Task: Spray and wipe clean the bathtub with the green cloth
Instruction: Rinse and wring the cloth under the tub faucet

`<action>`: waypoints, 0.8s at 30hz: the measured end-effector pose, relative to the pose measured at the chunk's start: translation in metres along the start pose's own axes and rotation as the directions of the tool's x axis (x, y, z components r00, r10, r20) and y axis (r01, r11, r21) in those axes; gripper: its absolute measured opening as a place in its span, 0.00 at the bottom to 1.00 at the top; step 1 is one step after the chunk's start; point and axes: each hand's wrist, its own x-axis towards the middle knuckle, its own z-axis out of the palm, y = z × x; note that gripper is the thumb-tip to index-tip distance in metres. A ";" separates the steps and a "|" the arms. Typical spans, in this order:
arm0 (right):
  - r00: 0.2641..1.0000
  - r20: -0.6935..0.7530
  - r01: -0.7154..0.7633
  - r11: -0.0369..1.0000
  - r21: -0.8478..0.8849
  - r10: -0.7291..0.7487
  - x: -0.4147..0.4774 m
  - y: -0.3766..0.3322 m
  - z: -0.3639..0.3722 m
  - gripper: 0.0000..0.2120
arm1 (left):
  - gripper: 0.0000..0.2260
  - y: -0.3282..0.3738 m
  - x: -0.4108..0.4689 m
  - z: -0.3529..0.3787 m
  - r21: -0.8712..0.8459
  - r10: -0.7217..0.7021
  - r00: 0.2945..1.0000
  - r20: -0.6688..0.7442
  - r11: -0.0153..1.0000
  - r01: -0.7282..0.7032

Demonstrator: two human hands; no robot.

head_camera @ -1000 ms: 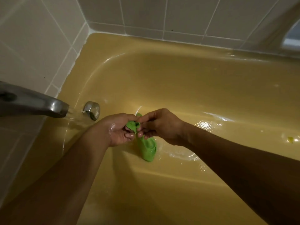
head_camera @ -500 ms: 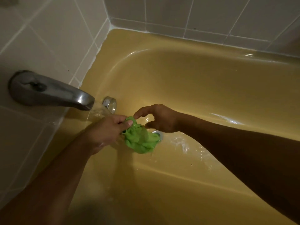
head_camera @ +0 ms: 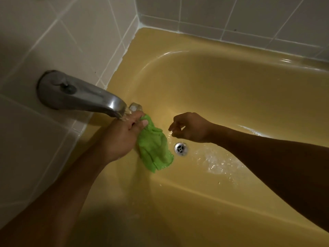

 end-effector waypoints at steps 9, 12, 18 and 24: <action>0.993 0.103 0.044 0.997 0.063 -0.050 0.005 -0.022 0.000 0.15 | 0.09 0.015 0.010 0.021 -0.102 0.117 0.992 0.054 0.989 -0.111; 0.992 0.127 0.003 0.998 -0.070 0.006 0.007 -0.025 -0.001 0.08 | 0.17 0.012 0.014 0.013 -0.276 0.033 0.996 0.081 0.961 -0.009; 0.997 0.039 -0.060 0.988 -0.145 0.067 -0.002 -0.024 -0.005 0.14 | 0.19 0.002 0.013 0.004 -0.116 0.020 0.998 -0.057 0.993 -0.026; 0.996 0.044 -0.083 0.996 -0.031 0.084 -0.014 -0.019 -0.024 0.14 | 0.06 -0.011 0.014 -0.001 0.190 0.234 0.957 -0.172 0.961 -0.200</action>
